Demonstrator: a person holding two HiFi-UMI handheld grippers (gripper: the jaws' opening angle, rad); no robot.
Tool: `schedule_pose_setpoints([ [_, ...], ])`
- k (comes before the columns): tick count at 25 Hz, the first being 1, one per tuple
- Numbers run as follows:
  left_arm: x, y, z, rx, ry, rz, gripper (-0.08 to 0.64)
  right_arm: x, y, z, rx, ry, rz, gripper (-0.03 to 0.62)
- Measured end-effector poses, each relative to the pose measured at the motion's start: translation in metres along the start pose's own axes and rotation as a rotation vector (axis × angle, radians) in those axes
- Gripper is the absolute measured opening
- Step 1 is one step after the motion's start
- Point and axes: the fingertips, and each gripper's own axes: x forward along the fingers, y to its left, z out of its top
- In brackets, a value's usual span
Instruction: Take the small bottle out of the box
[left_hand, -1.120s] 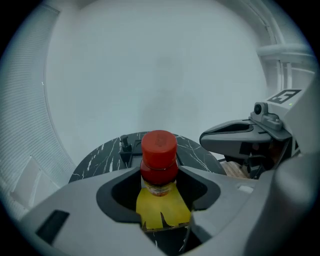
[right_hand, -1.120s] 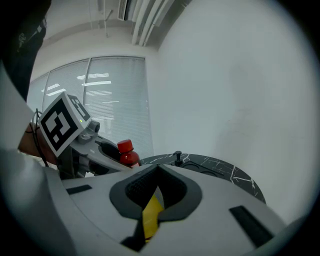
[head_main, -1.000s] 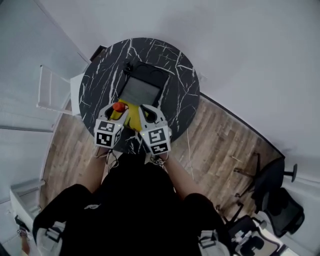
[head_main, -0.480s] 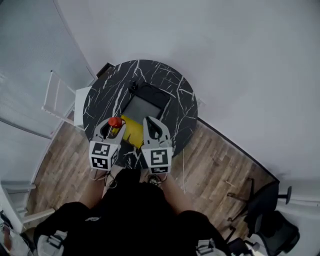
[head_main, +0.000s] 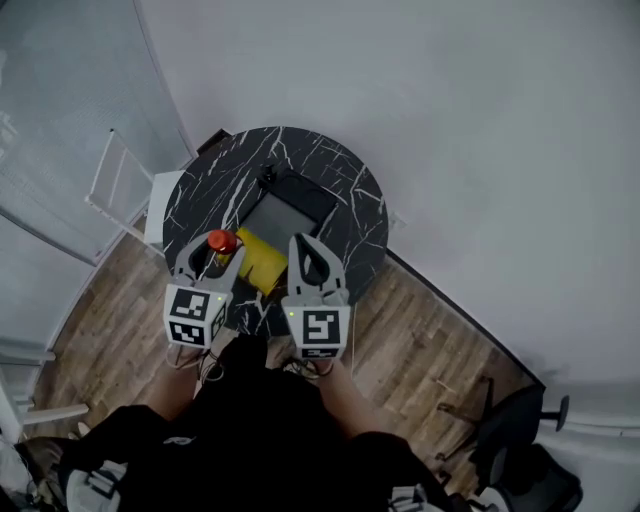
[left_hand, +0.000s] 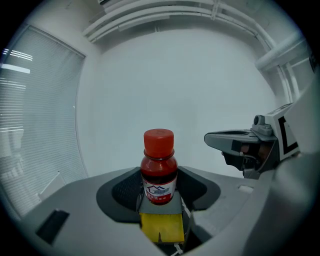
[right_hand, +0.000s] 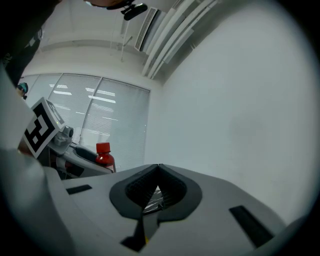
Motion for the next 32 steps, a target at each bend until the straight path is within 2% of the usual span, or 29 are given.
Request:
schedule_pose_setpoints([
  [9, -0.013, -0.006, 0.015, 0.014, -0.019, 0.005, 0.215, -0.011, 0.003, 0.015, -0.050, -0.017, 0.034, -0.005],
  [18, -0.023, 0.013, 0.023, 0.021, -0.026, 0.060, 0.215, -0.006, -0.004, 0.011, -0.024, -0.023, 0.033, -0.005],
  [21, -0.023, 0.014, 0.023, 0.000, -0.030, 0.065, 0.215, -0.005, -0.002, 0.009, -0.002, -0.020, 0.048, -0.005],
  [25, -0.023, 0.014, 0.021, 0.009, -0.025, 0.075, 0.215, -0.004, 0.004, 0.008, 0.015, -0.003, 0.072, -0.005],
  [32, -0.019, 0.011, 0.018, -0.002, -0.014, 0.073, 0.215, -0.007, -0.006, 0.007, 0.011, -0.001, 0.061, -0.005],
])
